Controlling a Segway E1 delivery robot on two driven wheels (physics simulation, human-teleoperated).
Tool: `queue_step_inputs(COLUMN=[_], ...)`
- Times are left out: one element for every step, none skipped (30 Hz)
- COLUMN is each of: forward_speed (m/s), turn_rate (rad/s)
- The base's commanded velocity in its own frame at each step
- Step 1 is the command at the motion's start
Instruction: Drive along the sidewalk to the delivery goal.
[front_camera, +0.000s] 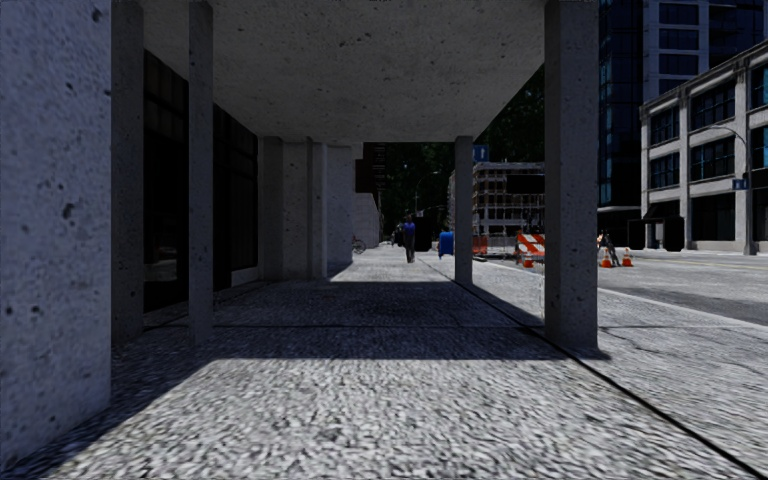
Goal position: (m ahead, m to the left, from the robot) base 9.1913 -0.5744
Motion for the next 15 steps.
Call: queue_step_inputs(forward_speed=[2.00,2.00,2.00,2.00,2.00,2.00,2.00,2.00,2.00,2.00,2.00,2.00,2.00,2.00,2.00], turn_rate=[0.00,0.00,0.00,0.00,0.00,0.00,0.00,0.00,0.00,0.00,0.00,0.00,0.00,0.00,0.00])
